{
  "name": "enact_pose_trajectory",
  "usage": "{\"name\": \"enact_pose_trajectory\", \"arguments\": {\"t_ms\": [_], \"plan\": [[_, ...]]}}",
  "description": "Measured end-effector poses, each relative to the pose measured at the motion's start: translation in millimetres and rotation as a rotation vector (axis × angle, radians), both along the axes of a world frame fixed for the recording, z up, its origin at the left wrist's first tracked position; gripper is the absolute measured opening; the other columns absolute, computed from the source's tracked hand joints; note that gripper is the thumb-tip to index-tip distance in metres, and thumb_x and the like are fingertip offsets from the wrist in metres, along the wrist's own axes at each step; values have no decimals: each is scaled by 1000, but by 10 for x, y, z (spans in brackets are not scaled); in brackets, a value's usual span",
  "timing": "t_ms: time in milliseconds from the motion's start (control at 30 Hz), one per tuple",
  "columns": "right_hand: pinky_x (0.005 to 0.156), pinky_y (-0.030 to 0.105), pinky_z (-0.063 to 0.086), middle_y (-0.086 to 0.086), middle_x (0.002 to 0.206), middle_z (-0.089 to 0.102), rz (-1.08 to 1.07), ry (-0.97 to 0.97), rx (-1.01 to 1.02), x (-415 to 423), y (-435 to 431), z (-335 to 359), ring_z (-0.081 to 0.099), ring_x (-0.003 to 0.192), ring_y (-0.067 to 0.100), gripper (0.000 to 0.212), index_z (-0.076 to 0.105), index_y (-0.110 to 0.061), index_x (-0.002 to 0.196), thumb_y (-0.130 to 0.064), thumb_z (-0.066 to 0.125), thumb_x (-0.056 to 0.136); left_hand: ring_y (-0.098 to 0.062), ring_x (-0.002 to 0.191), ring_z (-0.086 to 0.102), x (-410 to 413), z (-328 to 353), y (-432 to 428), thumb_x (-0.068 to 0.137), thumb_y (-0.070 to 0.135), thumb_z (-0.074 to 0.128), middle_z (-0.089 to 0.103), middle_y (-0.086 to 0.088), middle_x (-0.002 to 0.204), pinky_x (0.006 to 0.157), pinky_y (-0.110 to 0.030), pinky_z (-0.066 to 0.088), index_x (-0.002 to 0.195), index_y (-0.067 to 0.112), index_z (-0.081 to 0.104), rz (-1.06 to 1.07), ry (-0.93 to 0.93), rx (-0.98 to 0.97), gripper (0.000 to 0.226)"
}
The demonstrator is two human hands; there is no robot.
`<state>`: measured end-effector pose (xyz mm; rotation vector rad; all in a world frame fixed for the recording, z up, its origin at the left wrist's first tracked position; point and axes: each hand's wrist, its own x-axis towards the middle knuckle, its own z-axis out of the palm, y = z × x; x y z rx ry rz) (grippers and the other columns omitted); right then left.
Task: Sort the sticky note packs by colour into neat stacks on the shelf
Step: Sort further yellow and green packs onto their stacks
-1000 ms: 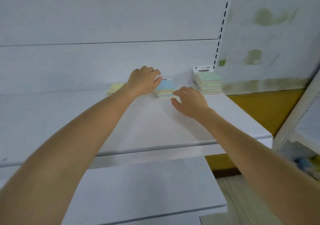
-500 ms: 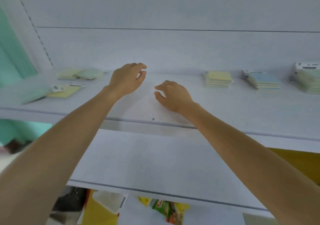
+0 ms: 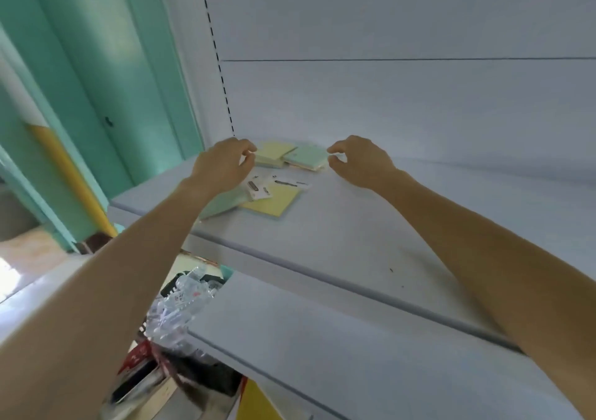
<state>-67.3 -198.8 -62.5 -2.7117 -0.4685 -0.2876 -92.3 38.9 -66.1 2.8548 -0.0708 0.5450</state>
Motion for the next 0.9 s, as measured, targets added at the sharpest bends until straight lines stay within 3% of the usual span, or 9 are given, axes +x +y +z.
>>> {"name": "enact_pose_trajectory", "arguments": {"t_ms": [167,367,467,600,767,900], "plan": [[97,37,40,10,134,51,-143,137,1,457,405,-6,48,124,28,54,47,-15,129,-50,45,88,-28,107,57,422,-64,524,94,25,43,60,-8,121,91,-39,45,122,17,55,18,66,-13,32],[80,33,40,18,126,50,-393,216,-17,675,733,-66,53,114,34,72,43,-7,126,-61,51,80,-35,114,54,1044,-134,728,95,12,40,53,-19,130,99,-42,44,132,14,47,-156,153,-56,38],[78,32,39,15,122,55,-449,280,76,697,783,-77,54,110,32,66,47,-6,120,-56,58,78,-31,117,54,1271,-124,662,96,27,43,52,-17,133,99,-37,41,134,17,44,-237,208,-135,40],[94,35,41,14,132,50,-509,272,230,653,808,-107,48,120,30,69,42,-4,129,-47,63,79,-28,123,51,1499,-141,559,83,58,50,55,-9,133,99,-37,39,137,20,37,-247,350,-213,67],[100,30,36,11,141,41,-501,290,376,562,815,-91,42,128,26,59,42,-10,135,-24,65,83,-26,122,50,1590,-74,554,77,35,71,52,-12,135,100,-32,39,135,12,42,-331,375,-384,69],[78,26,40,17,131,48,-482,341,457,502,777,-61,51,110,27,45,54,-13,124,-2,58,81,-26,116,54,1569,-35,636,79,18,71,50,-13,133,91,-29,43,131,13,47,-377,407,-441,58]]}}
